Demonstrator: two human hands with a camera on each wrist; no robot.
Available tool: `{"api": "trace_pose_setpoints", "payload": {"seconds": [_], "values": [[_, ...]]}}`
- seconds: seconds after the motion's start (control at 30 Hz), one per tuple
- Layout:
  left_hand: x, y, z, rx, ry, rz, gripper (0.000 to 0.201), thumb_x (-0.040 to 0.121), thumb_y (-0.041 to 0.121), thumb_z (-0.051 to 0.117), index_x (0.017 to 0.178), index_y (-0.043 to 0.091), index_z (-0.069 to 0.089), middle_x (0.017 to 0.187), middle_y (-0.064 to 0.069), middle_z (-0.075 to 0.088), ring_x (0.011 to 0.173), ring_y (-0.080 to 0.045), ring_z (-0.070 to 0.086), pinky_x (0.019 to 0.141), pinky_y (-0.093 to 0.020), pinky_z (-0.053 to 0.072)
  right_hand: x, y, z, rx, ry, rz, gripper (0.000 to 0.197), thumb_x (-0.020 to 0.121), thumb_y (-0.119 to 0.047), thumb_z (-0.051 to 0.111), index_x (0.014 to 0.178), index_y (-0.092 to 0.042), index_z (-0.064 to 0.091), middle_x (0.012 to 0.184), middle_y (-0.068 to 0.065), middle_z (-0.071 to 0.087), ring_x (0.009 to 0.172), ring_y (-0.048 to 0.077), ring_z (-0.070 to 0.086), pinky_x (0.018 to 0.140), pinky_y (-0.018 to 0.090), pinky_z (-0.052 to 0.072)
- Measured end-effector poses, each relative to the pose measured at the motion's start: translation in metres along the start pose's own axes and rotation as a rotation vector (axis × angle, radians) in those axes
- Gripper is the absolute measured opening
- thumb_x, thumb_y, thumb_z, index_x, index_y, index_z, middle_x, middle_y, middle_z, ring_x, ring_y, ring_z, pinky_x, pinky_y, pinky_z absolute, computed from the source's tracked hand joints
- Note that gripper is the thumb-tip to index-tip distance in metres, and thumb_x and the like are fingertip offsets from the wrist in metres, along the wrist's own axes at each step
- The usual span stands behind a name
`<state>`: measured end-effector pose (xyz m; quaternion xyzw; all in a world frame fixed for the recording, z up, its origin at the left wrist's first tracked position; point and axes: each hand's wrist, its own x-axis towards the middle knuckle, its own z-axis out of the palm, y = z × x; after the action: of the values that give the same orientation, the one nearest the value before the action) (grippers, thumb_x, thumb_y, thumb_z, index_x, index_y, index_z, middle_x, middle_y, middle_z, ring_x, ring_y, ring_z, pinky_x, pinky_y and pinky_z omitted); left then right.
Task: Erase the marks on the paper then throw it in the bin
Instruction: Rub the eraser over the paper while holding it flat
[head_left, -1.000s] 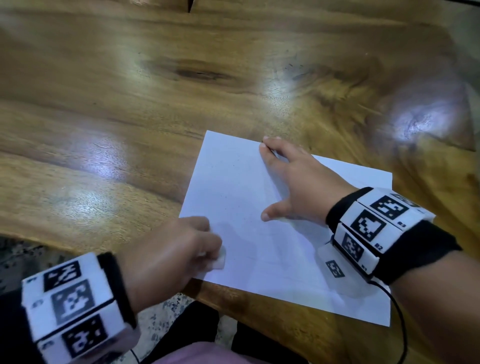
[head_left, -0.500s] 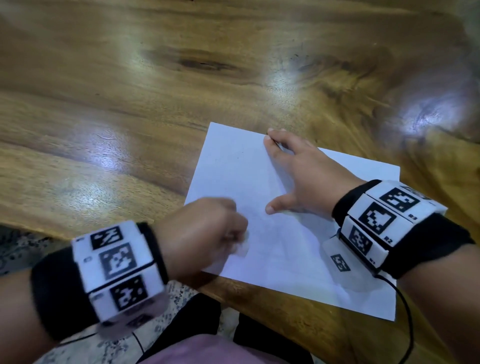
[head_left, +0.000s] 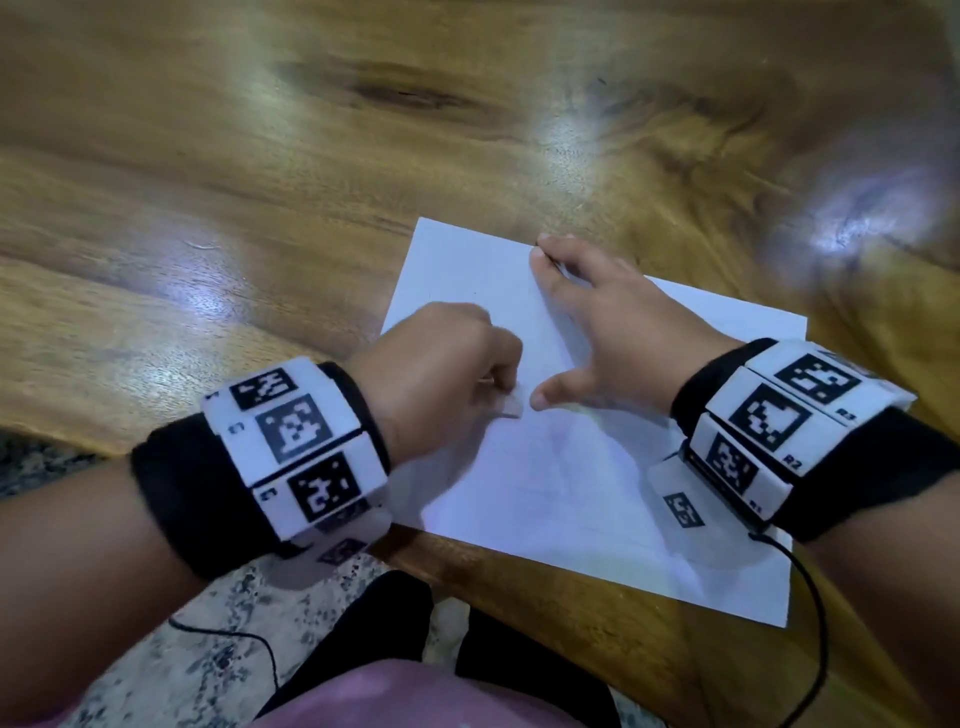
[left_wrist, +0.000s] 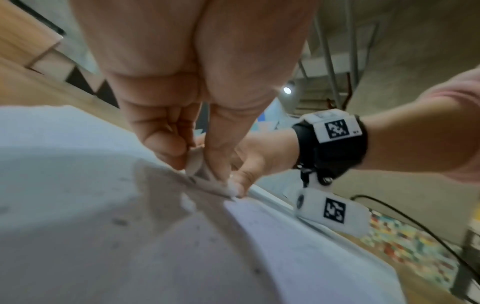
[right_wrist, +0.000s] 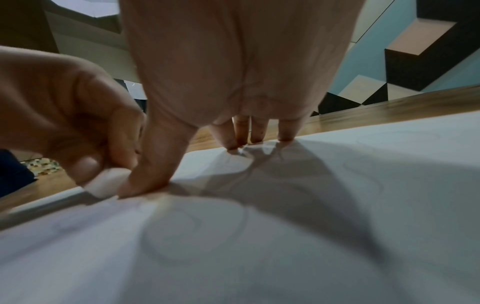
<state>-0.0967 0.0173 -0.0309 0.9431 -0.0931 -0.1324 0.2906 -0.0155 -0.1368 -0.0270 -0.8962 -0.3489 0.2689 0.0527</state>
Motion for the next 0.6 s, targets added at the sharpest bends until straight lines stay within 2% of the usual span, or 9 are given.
{"api": "trace_pose_setpoints", "payload": {"seconds": [0.03, 0.1, 0.2, 0.27, 0.37, 0.4, 0.43, 0.5, 0.6], "values": [[-0.002, 0.0, 0.001, -0.002, -0.012, 0.005, 0.009, 0.079, 0.022, 0.063, 0.076, 0.013, 0.064, 0.078, -0.004, 0.054, 0.074, -0.025, 0.055, 0.066, -0.03, 0.041, 0.0, 0.0, 0.0, 0.005, -0.004, 0.0, 0.117, 0.066, -0.053, 0.074, 0.15, -0.015, 0.001, 0.157, -0.008, -0.006, 0.144, 0.014, -0.003, 0.118, 0.027, 0.006], [-0.02, 0.005, 0.007, -0.024, -0.132, 0.046, 0.011, 0.08, 0.021, 0.061, 0.071, 0.015, 0.061, 0.077, -0.003, 0.053, 0.072, -0.022, 0.055, 0.063, -0.029, 0.039, 0.0, 0.0, -0.001, 0.005, -0.007, 0.0, 0.117, 0.067, -0.053, 0.074, 0.15, -0.016, 0.001, 0.157, -0.009, -0.007, 0.144, 0.014, -0.004, 0.118, 0.026, 0.004], [-0.036, 0.01, 0.01, -0.06, -0.274, 0.057, 0.006, 0.079, 0.016, 0.059, 0.076, 0.019, 0.064, 0.086, -0.001, 0.058, 0.079, -0.019, 0.058, 0.069, -0.029, 0.044, -0.001, -0.001, -0.002, -0.002, -0.001, -0.003, 0.116, 0.067, -0.052, 0.074, 0.15, -0.015, 0.001, 0.157, -0.008, -0.006, 0.144, 0.014, -0.002, 0.116, 0.024, 0.004], [-0.021, 0.004, 0.002, -0.019, -0.228, 0.005, 0.008, 0.078, 0.017, 0.061, 0.082, 0.02, 0.067, 0.086, 0.0, 0.058, 0.083, -0.019, 0.057, 0.07, -0.028, 0.042, -0.001, -0.001, -0.003, -0.006, -0.004, -0.006, 0.116, 0.067, -0.052, 0.073, 0.15, -0.015, 0.001, 0.157, -0.007, -0.006, 0.144, 0.013, -0.003, 0.117, 0.024, 0.004], [0.0, -0.007, -0.011, 0.058, -0.031, -0.036, 0.009, 0.076, 0.023, 0.066, 0.08, 0.015, 0.067, 0.076, 0.001, 0.053, 0.072, -0.018, 0.05, 0.061, -0.025, 0.029, -0.002, -0.002, -0.002, 0.007, -0.004, -0.005, 0.116, 0.066, -0.052, 0.074, 0.15, -0.015, 0.002, 0.157, -0.008, -0.005, 0.144, 0.014, -0.001, 0.118, 0.027, 0.007], [-0.003, -0.01, -0.011, 0.049, -0.007, -0.032, 0.01, 0.076, 0.024, 0.067, 0.077, 0.015, 0.066, 0.074, 0.002, 0.052, 0.068, -0.017, 0.047, 0.06, -0.025, 0.028, -0.002, -0.001, -0.002, 0.011, -0.003, -0.002, 0.116, 0.066, -0.052, 0.074, 0.15, -0.016, 0.002, 0.157, -0.008, -0.005, 0.144, 0.014, -0.001, 0.118, 0.027, 0.007], [-0.011, -0.011, -0.009, 0.026, -0.016, -0.014, 0.011, 0.076, 0.027, 0.067, 0.072, 0.016, 0.065, 0.072, 0.002, 0.051, 0.066, -0.016, 0.046, 0.06, -0.026, 0.03, -0.002, -0.001, -0.002, 0.013, -0.002, 0.001, 0.116, 0.066, -0.052, 0.074, 0.15, -0.016, 0.002, 0.157, -0.009, -0.005, 0.144, 0.014, -0.001, 0.118, 0.027, 0.008], [-0.035, -0.01, -0.002, -0.034, -0.128, 0.031, 0.015, 0.075, 0.031, 0.063, 0.067, 0.019, 0.059, 0.07, 0.005, 0.049, 0.062, -0.014, 0.049, 0.059, -0.023, 0.037, -0.002, -0.001, -0.002, 0.011, -0.004, 0.004, 0.116, 0.066, -0.052, 0.074, 0.15, -0.016, 0.002, 0.157, -0.009, -0.005, 0.144, 0.015, -0.001, 0.117, 0.027, 0.01], [-0.052, -0.012, 0.0, -0.087, -0.26, -0.007, 0.006, 0.072, 0.027, 0.061, 0.073, 0.023, 0.058, 0.071, 0.011, 0.049, 0.063, -0.007, 0.054, 0.059, -0.011, 0.037, -0.001, 0.0, -0.002, 0.018, -0.004, 0.004, 0.116, 0.067, -0.052, 0.074, 0.15, -0.017, 0.001, 0.156, -0.01, -0.006, 0.144, 0.014, -0.001, 0.117, 0.025, 0.01]]}}
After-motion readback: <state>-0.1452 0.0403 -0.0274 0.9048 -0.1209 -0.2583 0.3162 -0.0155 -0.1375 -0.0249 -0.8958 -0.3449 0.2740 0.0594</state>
